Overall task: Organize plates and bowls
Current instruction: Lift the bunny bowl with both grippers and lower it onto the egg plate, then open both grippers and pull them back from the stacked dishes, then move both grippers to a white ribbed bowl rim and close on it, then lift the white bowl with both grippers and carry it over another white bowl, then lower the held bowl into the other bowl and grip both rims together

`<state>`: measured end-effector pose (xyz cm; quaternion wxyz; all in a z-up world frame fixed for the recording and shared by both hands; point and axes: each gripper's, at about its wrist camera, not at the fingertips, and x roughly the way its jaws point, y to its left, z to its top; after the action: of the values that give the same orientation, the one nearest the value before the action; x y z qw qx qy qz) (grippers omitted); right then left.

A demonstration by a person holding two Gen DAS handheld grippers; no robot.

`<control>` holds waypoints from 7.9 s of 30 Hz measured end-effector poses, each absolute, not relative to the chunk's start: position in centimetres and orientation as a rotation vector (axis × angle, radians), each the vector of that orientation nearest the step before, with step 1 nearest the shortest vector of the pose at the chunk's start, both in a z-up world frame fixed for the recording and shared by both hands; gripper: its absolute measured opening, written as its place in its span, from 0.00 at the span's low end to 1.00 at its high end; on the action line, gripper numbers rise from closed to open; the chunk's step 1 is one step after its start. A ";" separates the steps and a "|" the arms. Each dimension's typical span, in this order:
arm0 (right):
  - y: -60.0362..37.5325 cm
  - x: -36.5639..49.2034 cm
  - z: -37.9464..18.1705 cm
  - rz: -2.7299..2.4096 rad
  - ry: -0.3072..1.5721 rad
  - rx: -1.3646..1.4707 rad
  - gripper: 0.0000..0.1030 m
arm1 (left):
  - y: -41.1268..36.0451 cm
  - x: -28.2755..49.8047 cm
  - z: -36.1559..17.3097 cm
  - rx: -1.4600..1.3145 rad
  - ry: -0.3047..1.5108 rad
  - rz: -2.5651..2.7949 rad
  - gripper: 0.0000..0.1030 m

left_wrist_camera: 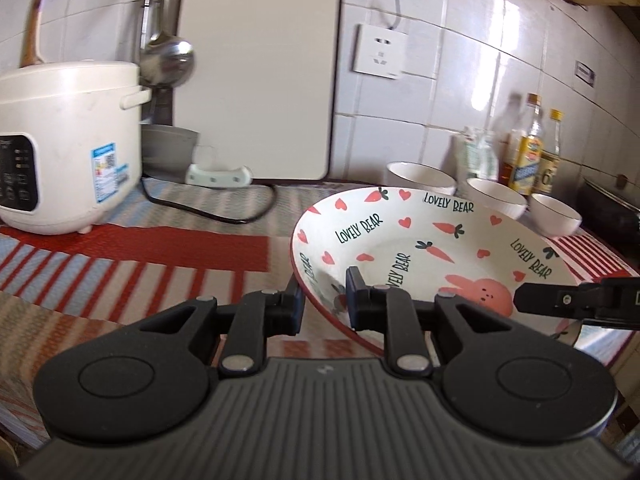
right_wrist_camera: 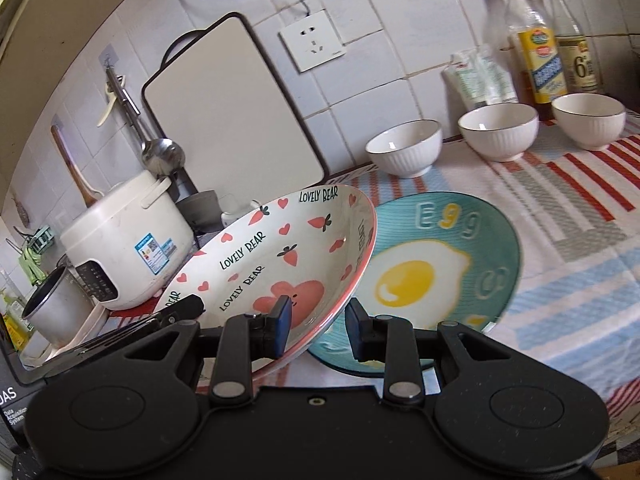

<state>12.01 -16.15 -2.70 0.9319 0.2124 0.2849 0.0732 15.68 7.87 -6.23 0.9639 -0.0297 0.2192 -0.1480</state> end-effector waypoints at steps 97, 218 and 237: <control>-48.1 23.9 -5.0 0.064 0.557 -0.015 1.00 | -32.0 32.9 -5.7 -0.070 0.828 -0.654 0.67; -45.3 40.3 -2.3 0.128 1.025 0.329 0.45 | -24.6 40.7 -4.8 0.032 0.895 -0.447 0.28; -43.6 40.7 -3.1 0.113 0.929 0.242 0.13 | -25.0 41.8 -6.2 0.043 0.860 -0.436 0.08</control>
<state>40.69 -43.60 -3.15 0.8855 0.1163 0.4466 0.0543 41.84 -24.97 -6.19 0.8858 0.0206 0.4137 -0.2094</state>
